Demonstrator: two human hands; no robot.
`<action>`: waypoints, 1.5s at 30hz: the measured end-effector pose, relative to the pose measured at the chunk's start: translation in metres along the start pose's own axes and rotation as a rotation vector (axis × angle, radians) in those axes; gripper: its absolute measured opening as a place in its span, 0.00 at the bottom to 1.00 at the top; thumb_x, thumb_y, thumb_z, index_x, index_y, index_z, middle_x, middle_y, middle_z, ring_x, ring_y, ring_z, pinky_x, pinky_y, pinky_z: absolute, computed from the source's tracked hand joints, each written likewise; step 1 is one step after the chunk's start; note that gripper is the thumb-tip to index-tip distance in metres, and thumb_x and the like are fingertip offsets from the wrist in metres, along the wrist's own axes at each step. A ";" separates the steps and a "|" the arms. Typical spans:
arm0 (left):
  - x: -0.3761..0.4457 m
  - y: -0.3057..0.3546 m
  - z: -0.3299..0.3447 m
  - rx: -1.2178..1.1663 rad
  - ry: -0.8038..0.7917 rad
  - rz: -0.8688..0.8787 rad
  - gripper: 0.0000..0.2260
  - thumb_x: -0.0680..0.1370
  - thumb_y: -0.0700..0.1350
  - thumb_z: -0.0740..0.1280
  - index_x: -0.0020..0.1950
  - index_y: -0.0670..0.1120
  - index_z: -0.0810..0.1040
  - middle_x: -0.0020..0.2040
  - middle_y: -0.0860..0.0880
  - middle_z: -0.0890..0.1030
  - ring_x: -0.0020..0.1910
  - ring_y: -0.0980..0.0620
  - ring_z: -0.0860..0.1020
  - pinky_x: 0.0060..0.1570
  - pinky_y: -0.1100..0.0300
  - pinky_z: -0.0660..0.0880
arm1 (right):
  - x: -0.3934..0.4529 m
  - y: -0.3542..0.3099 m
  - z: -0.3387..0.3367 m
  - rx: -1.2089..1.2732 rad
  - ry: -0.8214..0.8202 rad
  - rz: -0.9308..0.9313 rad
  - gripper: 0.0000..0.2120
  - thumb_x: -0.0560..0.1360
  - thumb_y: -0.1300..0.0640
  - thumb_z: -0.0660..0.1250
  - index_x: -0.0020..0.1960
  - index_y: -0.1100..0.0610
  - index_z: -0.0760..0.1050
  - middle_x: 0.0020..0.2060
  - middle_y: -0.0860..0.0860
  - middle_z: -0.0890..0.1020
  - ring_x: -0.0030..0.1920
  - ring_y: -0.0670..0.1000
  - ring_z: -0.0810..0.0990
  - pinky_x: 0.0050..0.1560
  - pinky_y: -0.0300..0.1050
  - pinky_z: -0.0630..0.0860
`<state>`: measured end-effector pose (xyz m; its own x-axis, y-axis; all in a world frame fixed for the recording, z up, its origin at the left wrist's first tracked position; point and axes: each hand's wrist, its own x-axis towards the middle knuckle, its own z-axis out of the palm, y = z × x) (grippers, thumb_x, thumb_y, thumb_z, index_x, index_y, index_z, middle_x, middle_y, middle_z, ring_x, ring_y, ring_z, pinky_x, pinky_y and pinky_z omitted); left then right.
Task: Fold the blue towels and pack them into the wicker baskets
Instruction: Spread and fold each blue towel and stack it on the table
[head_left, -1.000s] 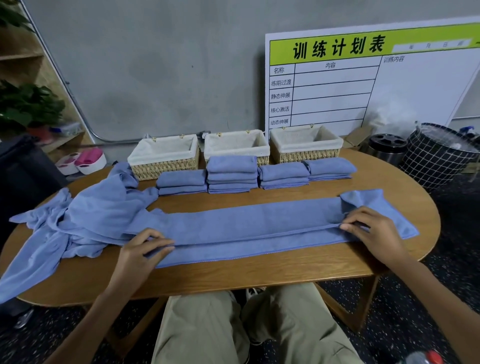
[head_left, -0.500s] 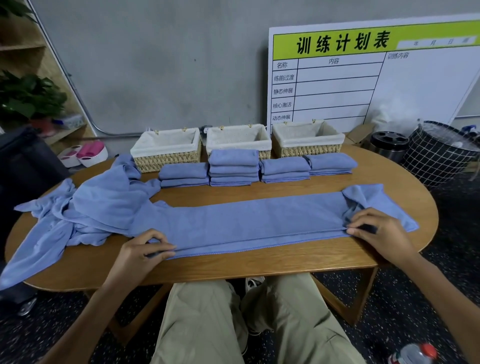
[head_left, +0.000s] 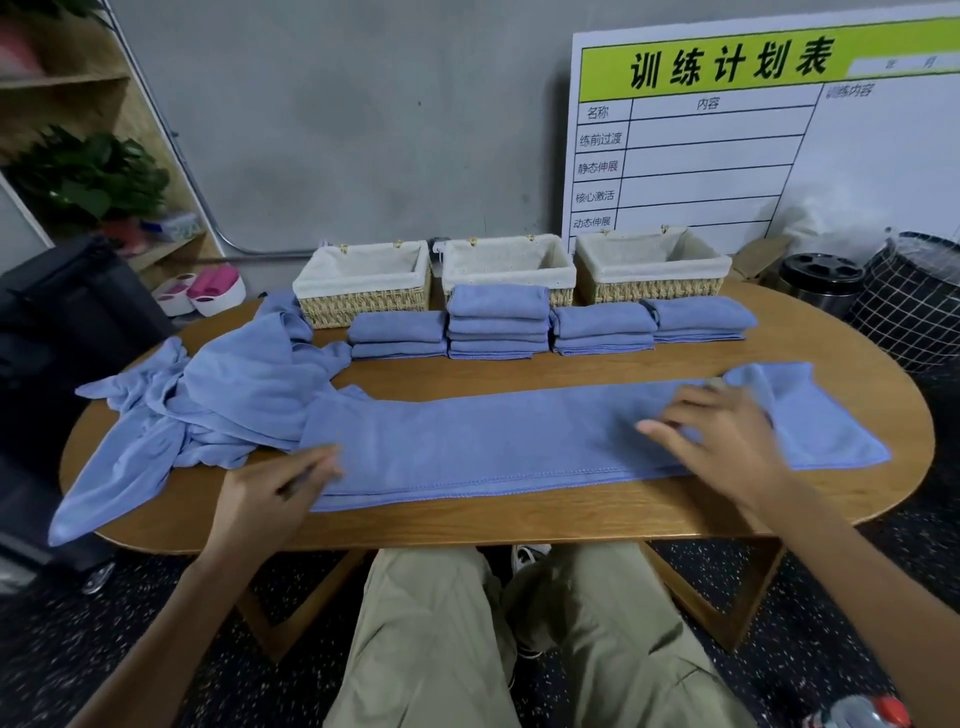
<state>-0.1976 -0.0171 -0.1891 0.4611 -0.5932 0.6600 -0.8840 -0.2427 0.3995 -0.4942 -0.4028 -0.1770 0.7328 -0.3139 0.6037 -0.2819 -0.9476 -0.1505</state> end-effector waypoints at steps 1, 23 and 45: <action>0.008 -0.001 0.000 0.033 0.027 -0.040 0.16 0.80 0.55 0.65 0.54 0.44 0.86 0.44 0.55 0.86 0.39 0.58 0.82 0.37 0.62 0.76 | 0.015 -0.024 0.017 0.091 -0.033 -0.040 0.24 0.80 0.39 0.60 0.40 0.55 0.83 0.38 0.48 0.81 0.39 0.53 0.77 0.42 0.49 0.72; 0.001 -0.054 -0.003 -0.231 -0.387 -0.197 0.10 0.70 0.60 0.74 0.44 0.56 0.86 0.54 0.58 0.82 0.56 0.55 0.80 0.56 0.63 0.74 | 0.059 -0.188 0.146 0.427 -0.238 -0.366 0.11 0.75 0.40 0.68 0.47 0.47 0.81 0.45 0.43 0.76 0.45 0.46 0.71 0.47 0.40 0.59; 0.025 -0.029 0.018 0.020 -0.175 0.136 0.15 0.82 0.51 0.64 0.41 0.44 0.80 0.42 0.54 0.80 0.40 0.51 0.78 0.43 0.51 0.75 | 0.082 -0.187 0.117 0.517 -0.305 -0.235 0.17 0.80 0.41 0.59 0.41 0.51 0.78 0.36 0.43 0.73 0.39 0.47 0.75 0.39 0.49 0.74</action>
<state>-0.1623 -0.0390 -0.1960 0.3184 -0.7454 0.5856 -0.9395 -0.1655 0.3000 -0.3090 -0.2581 -0.1915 0.9035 -0.0252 0.4279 0.1866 -0.8756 -0.4455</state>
